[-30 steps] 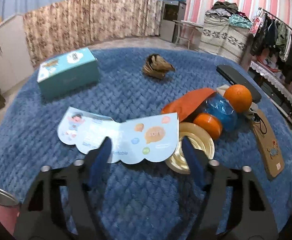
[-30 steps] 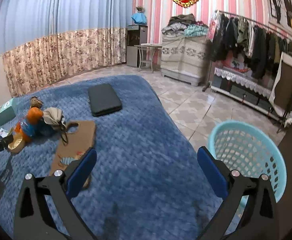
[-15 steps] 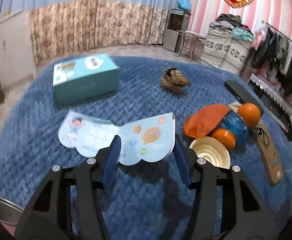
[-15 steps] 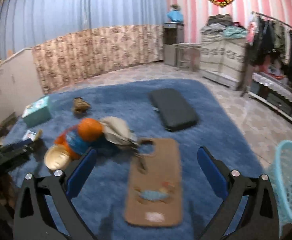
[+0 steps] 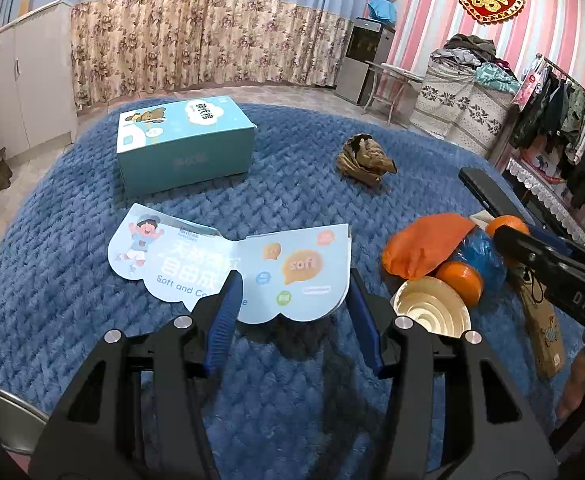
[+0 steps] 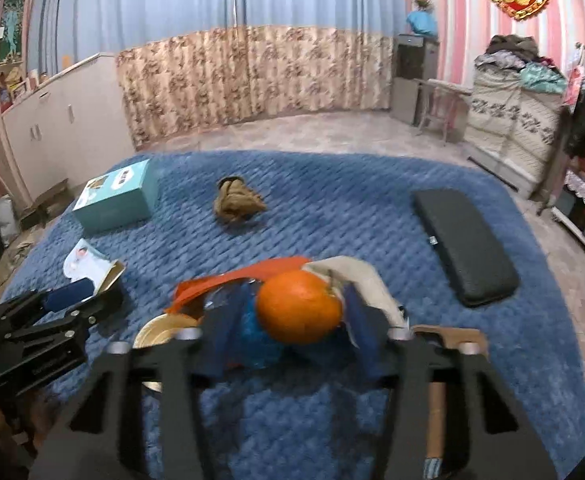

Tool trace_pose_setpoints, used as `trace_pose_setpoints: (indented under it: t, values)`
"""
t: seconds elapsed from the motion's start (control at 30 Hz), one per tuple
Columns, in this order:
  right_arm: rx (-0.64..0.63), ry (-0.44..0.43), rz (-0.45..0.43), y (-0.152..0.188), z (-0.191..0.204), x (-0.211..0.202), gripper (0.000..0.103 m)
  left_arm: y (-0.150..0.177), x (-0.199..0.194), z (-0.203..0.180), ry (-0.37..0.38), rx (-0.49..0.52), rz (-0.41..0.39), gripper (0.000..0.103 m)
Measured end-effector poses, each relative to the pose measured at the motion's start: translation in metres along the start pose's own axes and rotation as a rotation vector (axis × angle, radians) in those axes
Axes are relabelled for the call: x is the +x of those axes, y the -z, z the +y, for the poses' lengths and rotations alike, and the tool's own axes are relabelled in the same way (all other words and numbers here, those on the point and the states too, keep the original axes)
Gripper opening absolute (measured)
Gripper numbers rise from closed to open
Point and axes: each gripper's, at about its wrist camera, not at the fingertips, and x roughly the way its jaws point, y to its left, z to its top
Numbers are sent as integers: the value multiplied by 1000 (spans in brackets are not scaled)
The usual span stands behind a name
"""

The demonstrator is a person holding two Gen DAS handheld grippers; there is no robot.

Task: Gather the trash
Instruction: 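Reach the left tool to the paper card while right grasps the orange, then carry the paper card in left tool and orange in right tool to basket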

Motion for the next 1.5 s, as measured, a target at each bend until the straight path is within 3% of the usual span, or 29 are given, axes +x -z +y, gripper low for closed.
trace_pose_setpoints:
  t: [0.37,0.6,0.83,1.03,1.27,1.5]
  values:
    - [76,-32,-92,9,-36,-56,39,2,2,0,-13,8,6,49]
    - [123,28,-112,31,-75,-99,39,2,-10,-15,-58,94,-49,23]
    - [191,56,-103,53,-116,-121,39,-9,-36,-30,-115,208,-89,10]
    - [243,102,-101,81,-143,-135,39,-28,-76,-49,-75,248,-150,2]
    - [302,139,-138,96,-170,-159,39,-53,-116,-93,27,296,-201,1]
    - [328,234,-197,99,-209,-207,39,-69,-150,-173,160,371,-266,1]
